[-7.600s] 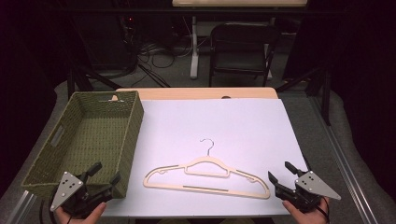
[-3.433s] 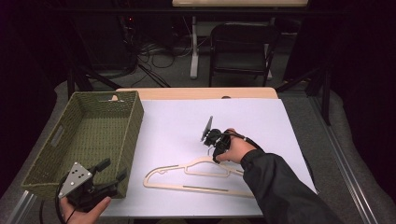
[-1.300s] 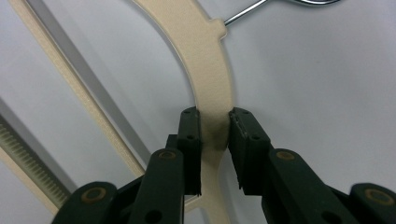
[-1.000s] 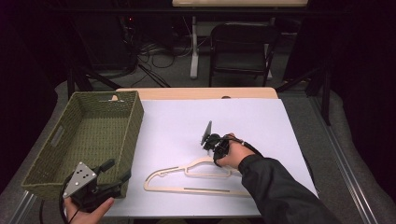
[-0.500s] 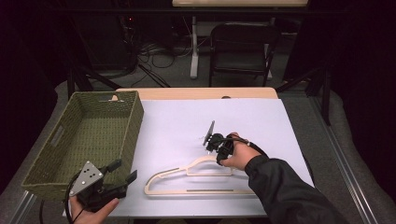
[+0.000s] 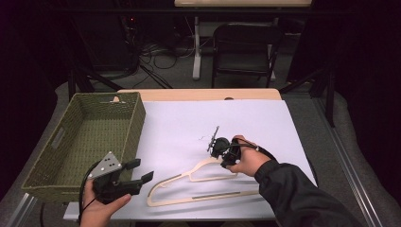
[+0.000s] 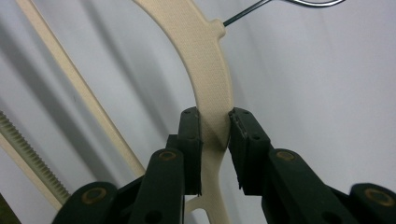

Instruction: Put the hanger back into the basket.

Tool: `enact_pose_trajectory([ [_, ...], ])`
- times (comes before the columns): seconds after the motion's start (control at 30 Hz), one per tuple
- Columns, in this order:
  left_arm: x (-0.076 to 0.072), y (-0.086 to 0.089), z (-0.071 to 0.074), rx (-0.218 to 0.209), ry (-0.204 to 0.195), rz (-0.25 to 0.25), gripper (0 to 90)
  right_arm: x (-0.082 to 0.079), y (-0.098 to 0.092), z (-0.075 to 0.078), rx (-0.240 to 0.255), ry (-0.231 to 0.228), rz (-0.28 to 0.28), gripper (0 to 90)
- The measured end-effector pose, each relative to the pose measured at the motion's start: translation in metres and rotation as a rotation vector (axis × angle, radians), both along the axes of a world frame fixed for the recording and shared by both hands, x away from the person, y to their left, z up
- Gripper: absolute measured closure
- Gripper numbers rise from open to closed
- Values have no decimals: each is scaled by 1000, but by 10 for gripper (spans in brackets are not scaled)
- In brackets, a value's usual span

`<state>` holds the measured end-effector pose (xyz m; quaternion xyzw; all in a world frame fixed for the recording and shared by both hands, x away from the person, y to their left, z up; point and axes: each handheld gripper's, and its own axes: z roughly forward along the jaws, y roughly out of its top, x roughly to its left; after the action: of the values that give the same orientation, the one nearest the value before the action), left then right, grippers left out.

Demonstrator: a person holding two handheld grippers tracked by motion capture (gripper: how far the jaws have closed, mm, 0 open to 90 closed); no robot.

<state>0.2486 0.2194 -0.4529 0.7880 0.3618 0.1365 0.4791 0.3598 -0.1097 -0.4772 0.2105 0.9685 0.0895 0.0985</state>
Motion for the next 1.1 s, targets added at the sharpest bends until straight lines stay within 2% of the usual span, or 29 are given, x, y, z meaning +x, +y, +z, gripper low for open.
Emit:
enact_pose_trajectory([
  [0.03, 2, -3, 0, 7, 11, -10, 336, -2, 1, 1, -13, -11, 14, 750],
  [0.13, 10, -13, 1, 33, 25, -37, 354, -5, 3, 2, -4, -45, 46, 750],
  [0.17, 12, -17, 0, 36, 32, -46, 355, -7, 4, 4, -9, -40, 40, 750],
  [0.3, 21, -32, -2, 41, 67, -91, 383, -10, 5, 6, -3, -78, 64, 750],
  [0.47, 29, -45, -4, 48, 74, -111, 383, -12, 4, 9, 7, -140, 86, 749],
  [0.77, 37, -57, -4, 47, 90, -146, 413, -22, 1, 16, 63, -246, 125, 749],
  [0.93, 46, -60, -4, 54, 145, -178, 439, -28, 1, 16, 72, -304, 160, 749],
  [1.03, 53, -62, -7, 36, 207, -204, 451, -31, 2, 16, 66, -330, 178, 749],
  [1.1, 56, -63, -8, 36, 220, -213, 461, -32, 1, 16, 66, -339, 182, 749],
])
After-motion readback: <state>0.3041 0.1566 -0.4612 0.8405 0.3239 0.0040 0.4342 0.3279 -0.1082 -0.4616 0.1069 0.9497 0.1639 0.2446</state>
